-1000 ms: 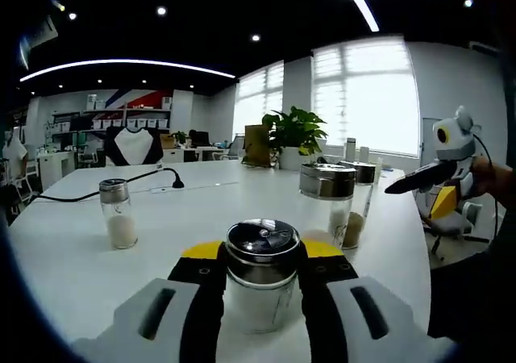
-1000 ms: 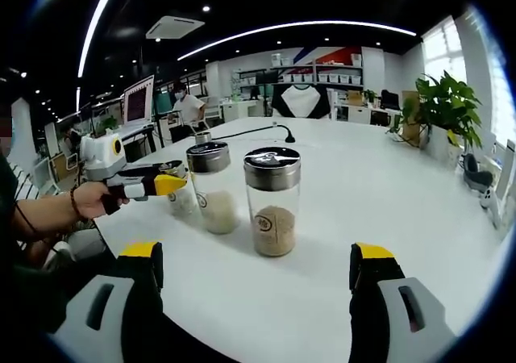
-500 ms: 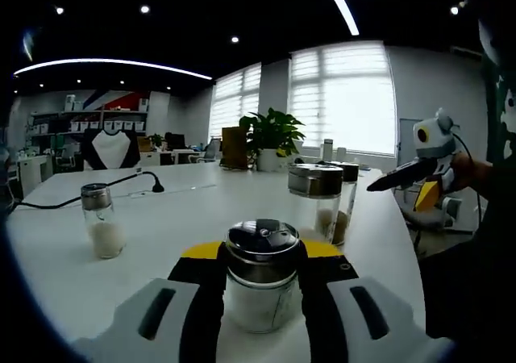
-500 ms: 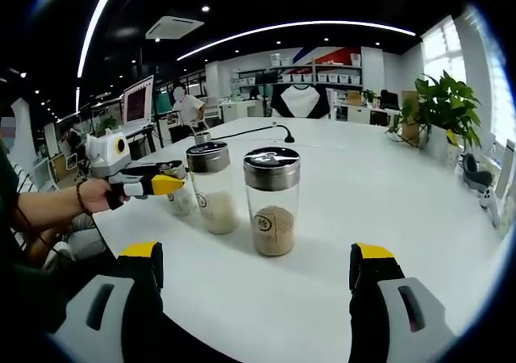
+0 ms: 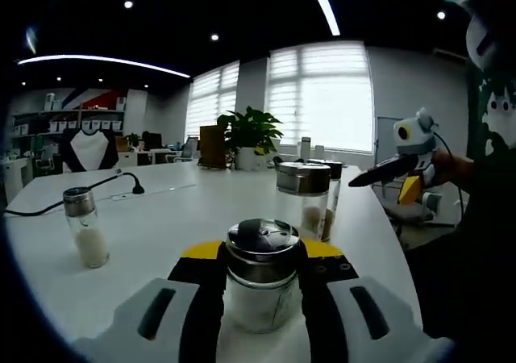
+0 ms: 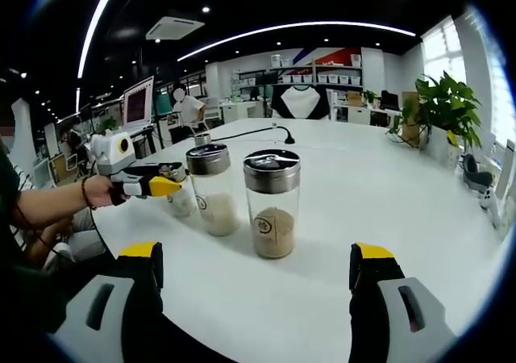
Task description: Rotate the seasoning bottle until the label or dispensing opening points toward the visible target arrow and the bottle remains upright within the marked orientation range
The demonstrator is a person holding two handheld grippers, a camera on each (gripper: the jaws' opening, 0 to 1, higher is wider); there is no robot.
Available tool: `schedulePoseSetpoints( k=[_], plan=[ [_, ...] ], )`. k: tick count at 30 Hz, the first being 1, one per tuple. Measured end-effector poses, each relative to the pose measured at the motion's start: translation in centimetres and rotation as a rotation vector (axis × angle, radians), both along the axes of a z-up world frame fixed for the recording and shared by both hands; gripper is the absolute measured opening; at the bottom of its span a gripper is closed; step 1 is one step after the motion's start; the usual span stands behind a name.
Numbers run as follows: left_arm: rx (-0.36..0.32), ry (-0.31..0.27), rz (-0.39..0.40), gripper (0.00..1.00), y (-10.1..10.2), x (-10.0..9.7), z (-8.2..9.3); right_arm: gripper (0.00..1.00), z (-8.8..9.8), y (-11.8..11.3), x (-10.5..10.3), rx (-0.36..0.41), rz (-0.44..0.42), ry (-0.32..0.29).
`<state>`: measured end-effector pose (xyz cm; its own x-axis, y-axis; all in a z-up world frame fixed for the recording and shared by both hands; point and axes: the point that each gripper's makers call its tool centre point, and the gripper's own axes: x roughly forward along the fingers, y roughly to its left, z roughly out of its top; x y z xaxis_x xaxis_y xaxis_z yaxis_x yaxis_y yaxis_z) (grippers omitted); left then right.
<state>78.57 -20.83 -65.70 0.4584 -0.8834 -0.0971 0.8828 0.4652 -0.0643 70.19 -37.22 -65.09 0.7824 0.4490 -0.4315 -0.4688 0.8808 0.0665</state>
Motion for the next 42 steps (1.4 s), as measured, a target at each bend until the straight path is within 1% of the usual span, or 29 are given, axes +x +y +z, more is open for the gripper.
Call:
schedulePoseSetpoints(
  k=[3,6,8,16,19,24,29,31,42],
  plan=[
    [0.001,-0.001,-0.017,0.37,-0.05,0.0,0.0,0.99,0.05,0.06,0.0,-0.005,0.006,-0.003],
    [0.005,-0.001,-0.034,0.37,-0.1,0.03,-0.01,0.99,0.39,0.32,0.02,0.013,0.013,-0.015],
    [0.006,-0.001,-0.047,0.37,-0.11,0.06,-0.02,0.99,0.43,0.35,0.04,0.009,0.015,-0.019],
    [0.019,-0.006,-0.094,0.37,-0.27,-0.04,-0.05,0.99,0.23,0.18,0.02,0.004,0.013,-0.014],
    [0.026,-0.008,-0.101,0.37,-0.23,0.1,-0.05,0.99,0.33,0.16,0.01,0.015,0.013,-0.018],
    [0.031,0.005,-0.13,0.37,-0.25,0.1,-0.07,0.99,0.3,0.16,0.05,0.013,0.011,-0.017],
    [0.029,0.005,-0.133,0.37,-0.33,-0.03,-0.03,0.99,0.26,0.19,0.04,0.012,0.012,-0.016],
    [0.023,0.014,-0.129,0.37,-0.37,-0.08,-0.01,0.99,0.2,0.15,0.01,0.008,0.011,-0.013],
    [0.029,0.009,-0.128,0.38,-0.63,-0.29,0.11,0.99,-0.12,0.08,0.01,-0.005,0.013,0.002]
  ],
)
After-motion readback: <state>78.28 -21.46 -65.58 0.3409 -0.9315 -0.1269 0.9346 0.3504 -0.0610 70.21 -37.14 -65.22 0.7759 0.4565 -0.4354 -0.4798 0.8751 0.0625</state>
